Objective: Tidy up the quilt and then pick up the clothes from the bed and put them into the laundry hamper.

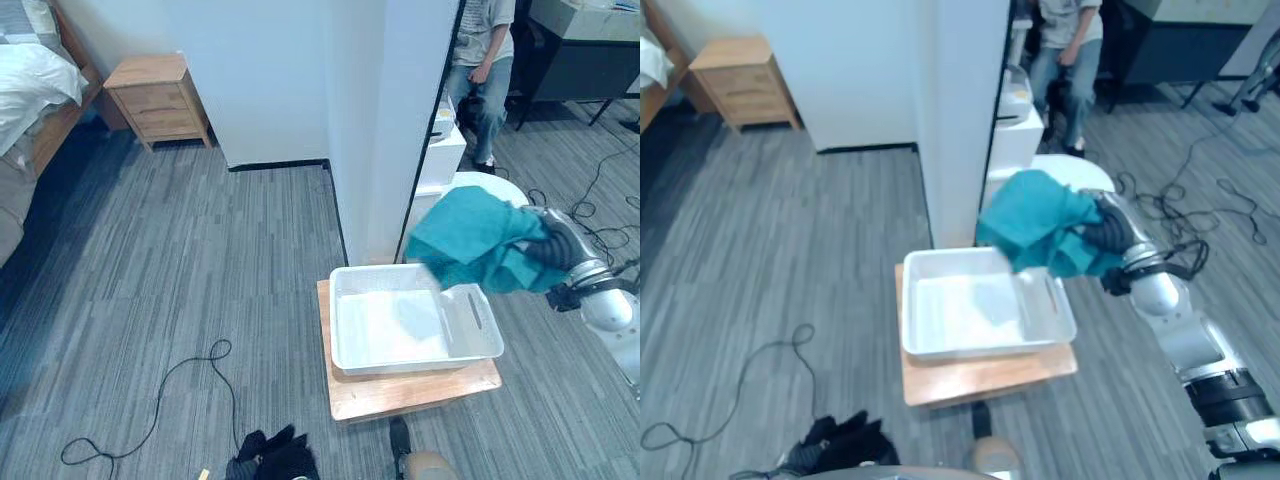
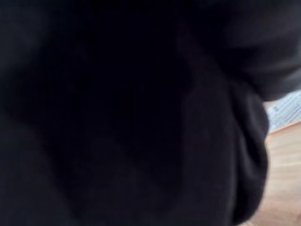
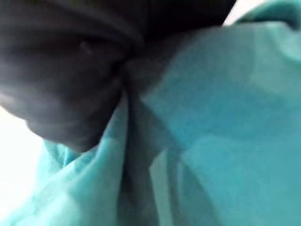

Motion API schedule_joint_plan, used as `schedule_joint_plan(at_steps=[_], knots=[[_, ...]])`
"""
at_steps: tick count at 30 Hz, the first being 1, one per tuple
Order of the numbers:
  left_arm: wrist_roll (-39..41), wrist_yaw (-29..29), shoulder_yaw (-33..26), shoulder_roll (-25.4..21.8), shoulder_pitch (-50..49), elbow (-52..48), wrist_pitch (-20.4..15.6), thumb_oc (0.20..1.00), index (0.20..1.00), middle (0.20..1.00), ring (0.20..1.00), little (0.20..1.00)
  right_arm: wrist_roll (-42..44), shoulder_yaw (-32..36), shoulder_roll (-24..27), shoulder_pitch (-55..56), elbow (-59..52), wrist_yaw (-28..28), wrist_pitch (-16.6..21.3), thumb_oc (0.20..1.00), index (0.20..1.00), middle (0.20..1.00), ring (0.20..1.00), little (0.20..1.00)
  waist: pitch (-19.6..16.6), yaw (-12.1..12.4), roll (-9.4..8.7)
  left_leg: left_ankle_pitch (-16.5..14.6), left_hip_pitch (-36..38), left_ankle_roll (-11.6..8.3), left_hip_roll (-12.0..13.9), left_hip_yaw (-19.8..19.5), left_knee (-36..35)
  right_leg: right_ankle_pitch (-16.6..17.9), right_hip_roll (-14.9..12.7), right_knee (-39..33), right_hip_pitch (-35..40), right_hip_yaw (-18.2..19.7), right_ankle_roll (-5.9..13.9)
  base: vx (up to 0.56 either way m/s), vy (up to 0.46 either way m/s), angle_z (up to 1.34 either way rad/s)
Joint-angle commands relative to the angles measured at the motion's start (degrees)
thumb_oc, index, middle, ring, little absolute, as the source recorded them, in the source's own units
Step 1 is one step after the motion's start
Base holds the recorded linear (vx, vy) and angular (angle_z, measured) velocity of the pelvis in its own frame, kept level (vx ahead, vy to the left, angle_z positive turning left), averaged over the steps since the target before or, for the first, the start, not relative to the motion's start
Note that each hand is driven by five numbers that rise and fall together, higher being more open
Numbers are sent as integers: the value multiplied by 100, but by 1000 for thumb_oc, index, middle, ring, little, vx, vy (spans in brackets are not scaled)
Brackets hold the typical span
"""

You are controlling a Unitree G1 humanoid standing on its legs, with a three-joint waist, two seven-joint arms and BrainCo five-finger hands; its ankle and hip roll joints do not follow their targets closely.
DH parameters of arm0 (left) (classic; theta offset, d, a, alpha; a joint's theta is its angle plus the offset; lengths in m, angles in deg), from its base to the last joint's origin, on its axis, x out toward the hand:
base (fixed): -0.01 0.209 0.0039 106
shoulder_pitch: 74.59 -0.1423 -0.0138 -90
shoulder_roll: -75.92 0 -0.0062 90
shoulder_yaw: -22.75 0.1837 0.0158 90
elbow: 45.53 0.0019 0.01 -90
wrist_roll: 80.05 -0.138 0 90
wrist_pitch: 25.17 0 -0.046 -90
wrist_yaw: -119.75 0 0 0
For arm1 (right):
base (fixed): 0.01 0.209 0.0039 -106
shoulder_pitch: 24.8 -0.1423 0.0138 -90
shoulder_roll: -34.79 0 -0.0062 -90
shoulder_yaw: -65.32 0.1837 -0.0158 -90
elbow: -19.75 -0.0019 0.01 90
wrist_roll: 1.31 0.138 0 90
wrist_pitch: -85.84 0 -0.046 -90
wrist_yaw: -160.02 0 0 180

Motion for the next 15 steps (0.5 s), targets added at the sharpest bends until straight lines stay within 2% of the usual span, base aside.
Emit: schedule_joint_plan(at_steps=[1,2,5,6,7,9,10,11,14,15], knots=[[327,212,133,-254,287,-104,-200,200,200,200,200,200,-8,-245,263,-651,457,82,116,200,200,200,200,200,-68,230,-30,-357,149,-414,452,28,0,-928,-385,26,196,-46,371,23,-125,24],[701,362,71,-276,271,-612,-343,200,200,200,200,200,-126,-414,114,-686,901,191,22,200,200,200,200,200,-44,277,6,-343,118,-430,476,-46,0,-953,-381,11,242,-141,349,15,-93,16],[890,449,29,-295,237,-988,-453,200,200,200,200,200,-200,-468,-17,-663,1197,313,-61,200,200,200,200,200,-29,313,31,-327,106,-434,488,-87,0,-960,-388,11,261,-189,341,5,-75,22],[1180,472,-42,-378,123,-1761,-618,200,200,200,200,200,-473,-446,-189,-532,1633,466,-200,200,200,200,200,200,-5,373,89,-310,91,-436,487,-150,0,-986,-392,11,299,-252,327,8,-78,29],[1319,486,-92,-459,77,-2153,-696,200,200,200,200,200,-661,-488,-349,-539,2004,610,-311,1000,1000,1000,1000,1000,-5,399,127,-290,65,-436,483,-185,0,-994,-396,11,299,-274,318,4,-124,18],[1540,516,-196,-728,94,-3197,-877,200,200,200,200,200,-1301,-517,-591,-435,2588,773,-592,1000,1000,1000,1000,1000,22,433,220,-275,39,-438,471,-261,0,-1042,-405,11,339,-333,300,-1,-70,29],[1540,515,-197,-729,92,-3199,-875,200,200,200,200,200,-1302,-519,-593,-436,2589,774,-591,1000,1000,1000,1000,1000,23,431,219,-275,40,-438,471,-262,0,-1042,-405,11,340,-334,300,8,-32,33],[1619,443,-233,-894,86,-4129,-1071,200,200,200,200,200,-1633,-409,-675,-304,3043,942,-762,1000,1000,1000,1000,1000,44,422,295,-281,55,-436,458,-297,0,-1077,-414,11,386,-366,296,12,-25,16],[1796,381,-341,-987,6,-4751,-1185,200,200,200,200,200,-1715,-168,-873,-140,3392,1182,-911,1000,1000,1000,1000,1000,35,387,328,-291,65,-431,446,-315,0,-1096,-412,11,416,-366,293,13,-24,15],[1937,286,-408,-1051,-16,-5470,-1301,200,200,200,200,200,-1823,40,-1064,69,3710,1370,-1029,1000,1000,1000,1000,1000,24,327,365,-298,77,-426,435,-318,0,-1094,-412,11,422,-344,284,6,-11,4]])
